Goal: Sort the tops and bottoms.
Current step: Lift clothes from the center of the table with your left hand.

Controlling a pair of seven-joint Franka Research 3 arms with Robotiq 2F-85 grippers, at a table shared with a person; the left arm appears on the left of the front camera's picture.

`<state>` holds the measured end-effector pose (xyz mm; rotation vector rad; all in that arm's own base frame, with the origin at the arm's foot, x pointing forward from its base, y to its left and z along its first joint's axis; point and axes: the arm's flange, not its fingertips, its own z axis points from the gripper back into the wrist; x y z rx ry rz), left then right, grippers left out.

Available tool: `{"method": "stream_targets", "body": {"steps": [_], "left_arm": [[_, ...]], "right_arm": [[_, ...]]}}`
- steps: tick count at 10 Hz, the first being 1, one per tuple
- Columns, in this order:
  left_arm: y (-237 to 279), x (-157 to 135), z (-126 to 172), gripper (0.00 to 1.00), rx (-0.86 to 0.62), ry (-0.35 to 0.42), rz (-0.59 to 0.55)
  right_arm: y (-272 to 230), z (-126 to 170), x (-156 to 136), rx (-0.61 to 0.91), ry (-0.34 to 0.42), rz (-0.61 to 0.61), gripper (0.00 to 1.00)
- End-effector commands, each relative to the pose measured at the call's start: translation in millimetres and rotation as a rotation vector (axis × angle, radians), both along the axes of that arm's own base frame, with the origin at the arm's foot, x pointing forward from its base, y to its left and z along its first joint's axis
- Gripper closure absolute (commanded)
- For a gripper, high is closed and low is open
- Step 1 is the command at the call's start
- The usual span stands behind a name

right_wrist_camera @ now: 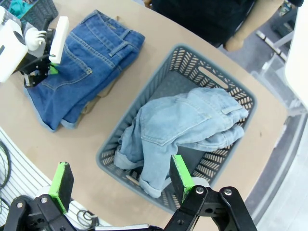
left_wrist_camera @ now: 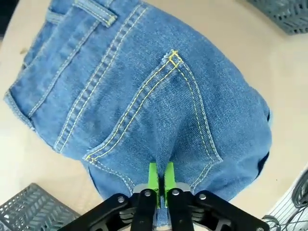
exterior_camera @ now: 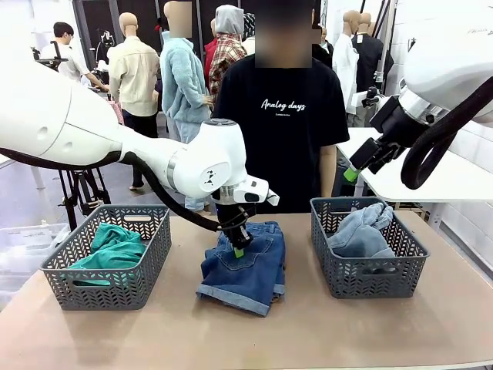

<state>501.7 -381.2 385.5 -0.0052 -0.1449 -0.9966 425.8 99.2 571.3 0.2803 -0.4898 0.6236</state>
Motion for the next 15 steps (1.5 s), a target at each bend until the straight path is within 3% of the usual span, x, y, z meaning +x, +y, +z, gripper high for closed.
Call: {"method": "stream_targets", "body": {"steps": [1, 5, 7, 8, 9, 10, 13, 15], "left_arm": [[10, -6, 26, 1.00, -0.020, -0.041, 0.064], [28, -7, 139, 1.00, -0.100, -0.303, 0.088], [28, -18, 174, 1.00, -0.125, -0.376, 0.076], [31, -21, 183, 1.00, -0.175, -0.385, 0.052], [37, -21, 175, 1.00, -0.257, -0.330, 0.061], [27, -18, 187, 1.00, -0.149, -0.349, 0.071], [25, -18, 184, 1.00, -0.175, -0.341, 0.071], [26, -14, 222, 1.00, -0.114, -0.480, 0.075]], "right_arm": [[1, -1, -2, -0.016, 0.007, -0.015, 0.00], [1, -1, -2, -0.016, 0.007, -0.015, 0.00], [1, -1, -2, -0.016, 0.007, -0.015, 0.00], [1, -1, -2, -0.016, 0.007, -0.015, 0.00], [1, -1, -2, -0.016, 0.007, -0.015, 0.00], [1, -1, -2, -0.016, 0.007, -0.015, 0.00], [1, -1, -2, -0.016, 0.007, -0.015, 0.00], [1, -1, -2, -0.016, 0.007, -0.015, 0.00]]}}
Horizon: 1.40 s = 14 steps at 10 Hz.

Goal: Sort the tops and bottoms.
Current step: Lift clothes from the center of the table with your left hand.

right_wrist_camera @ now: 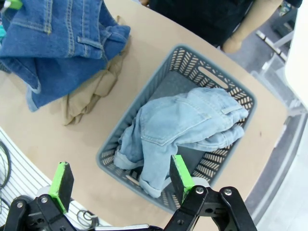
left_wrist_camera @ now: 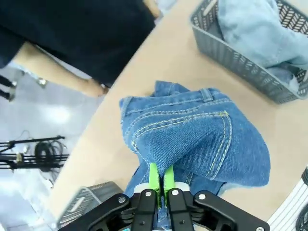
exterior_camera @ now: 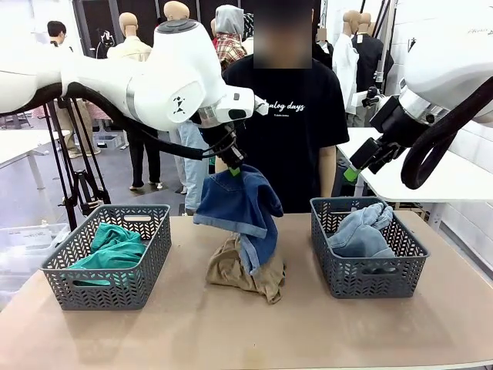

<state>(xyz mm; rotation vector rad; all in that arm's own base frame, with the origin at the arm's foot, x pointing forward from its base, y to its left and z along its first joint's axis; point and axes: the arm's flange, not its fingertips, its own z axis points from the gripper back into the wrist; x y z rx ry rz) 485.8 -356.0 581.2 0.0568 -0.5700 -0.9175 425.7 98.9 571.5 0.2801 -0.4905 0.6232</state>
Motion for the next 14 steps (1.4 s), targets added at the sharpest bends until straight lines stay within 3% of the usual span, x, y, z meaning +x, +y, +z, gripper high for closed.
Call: {"method": "stream_targets", "body": {"steps": [1, 3, 4, 14], "left_arm": [[5, 0, 53, 1.00, 0.037, -0.141, 0.047], [4, -9, 100, 1.00, 0.003, -0.235, 0.038], [0, -16, 112, 1.00, -0.027, -0.243, 0.017], [8, -13, 110, 1.00, -0.012, -0.221, 0.009]], "right_arm": [[1, -1, -2, -0.016, 0.008, -0.015, 0.00], [1, -1, -2, -0.016, 0.008, -0.015, 0.00], [1, -1, -2, -0.016, 0.008, -0.015, 0.00], [1, -1, -2, -0.016, 0.008, -0.015, 0.00]]}}
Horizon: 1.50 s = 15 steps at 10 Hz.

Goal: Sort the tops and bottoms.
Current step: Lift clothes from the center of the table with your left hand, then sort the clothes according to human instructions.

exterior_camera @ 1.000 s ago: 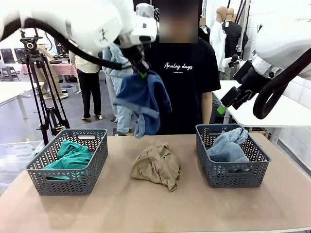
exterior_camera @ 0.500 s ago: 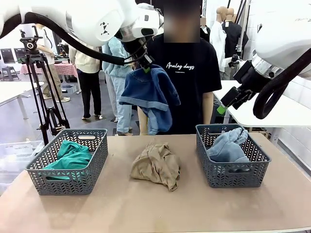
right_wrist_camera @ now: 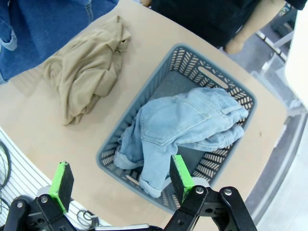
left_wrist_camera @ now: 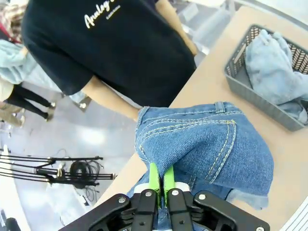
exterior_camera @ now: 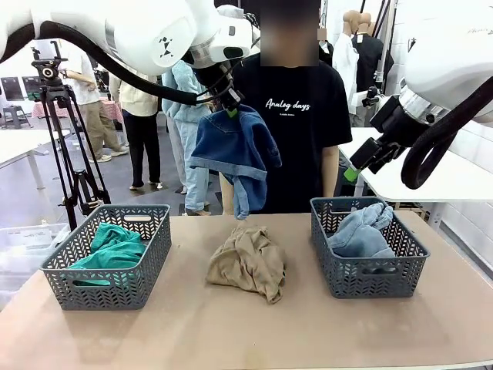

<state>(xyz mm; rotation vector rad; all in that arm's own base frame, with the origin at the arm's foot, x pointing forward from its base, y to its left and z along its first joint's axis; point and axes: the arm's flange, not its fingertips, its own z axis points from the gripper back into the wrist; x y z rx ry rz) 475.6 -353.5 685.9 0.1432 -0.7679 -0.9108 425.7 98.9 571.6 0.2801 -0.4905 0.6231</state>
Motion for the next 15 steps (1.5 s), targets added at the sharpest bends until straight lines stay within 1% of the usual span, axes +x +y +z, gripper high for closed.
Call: {"method": "stream_targets", "body": {"steps": [1, 15], "left_arm": [[5.1, -3.2, 5.5, 1.00, 0.000, -0.014, 0.006], [5.1, -3.2, 5.5, 1.00, 0.000, -0.014, 0.006]], "right_arm": [[1.0, -1.3, -1.9, -0.016, 0.008, -0.015, 0.00], [1.0, -1.3, -1.9, -0.016, 0.008, -0.015, 0.00]]}}
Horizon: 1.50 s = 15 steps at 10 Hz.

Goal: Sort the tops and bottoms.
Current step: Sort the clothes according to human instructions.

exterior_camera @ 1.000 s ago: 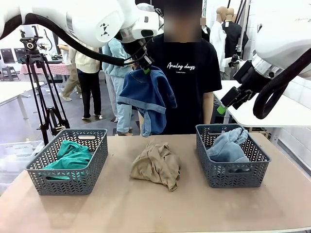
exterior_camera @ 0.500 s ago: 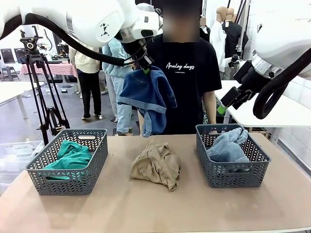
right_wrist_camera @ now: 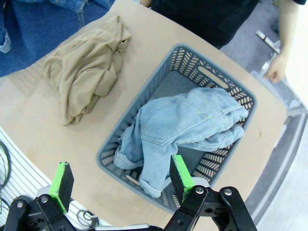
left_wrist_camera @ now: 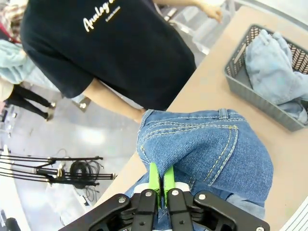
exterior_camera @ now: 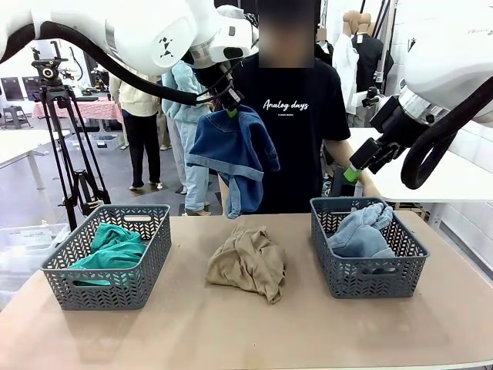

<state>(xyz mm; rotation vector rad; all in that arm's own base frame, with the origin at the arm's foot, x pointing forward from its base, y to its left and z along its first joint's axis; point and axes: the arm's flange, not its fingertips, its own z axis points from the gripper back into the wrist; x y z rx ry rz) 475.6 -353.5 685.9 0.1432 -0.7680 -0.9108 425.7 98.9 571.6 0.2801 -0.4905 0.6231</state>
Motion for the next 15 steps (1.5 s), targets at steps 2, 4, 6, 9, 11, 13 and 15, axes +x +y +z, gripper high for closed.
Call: {"method": "stream_targets", "body": {"steps": [2, 4, 6, 9, 11, 13, 15], "left_arm": [[5.1, -3.2, 5.5, 1.00, 0.000, -0.014, 0.006], [5.1, -3.2, 5.5, 1.00, 0.000, -0.014, 0.006], [5.1, -3.2, 5.5, 1.00, 0.000, -0.014, 0.006], [5.1, -3.2, 5.5, 1.00, 0.000, -0.014, 0.006], [5.1, -3.2, 5.5, 1.00, 0.000, -0.014, 0.006], [5.1, -3.2, 5.5, 1.00, 0.000, -0.014, 0.006], [5.1, -3.2, 5.5, 1.00, 0.000, -0.014, 0.006]], "right_arm": [[1.0, -1.3, -1.9, -0.016, 0.008, -0.015, 0.00], [1.0, -1.3, -1.9, -0.016, 0.008, -0.015, 0.00], [1.0, -1.3, -1.9, -0.016, 0.008, -0.015, 0.00], [1.0, -1.3, -1.9, -0.016, 0.008, -0.015, 0.00], [1.0, -1.3, -1.9, -0.016, 0.008, -0.015, 0.00], [1.0, -1.3, -1.9, -0.016, 0.008, -0.015, 0.00], [1.0, -1.3, -1.9, -0.016, 0.008, -0.015, 0.00]]}}
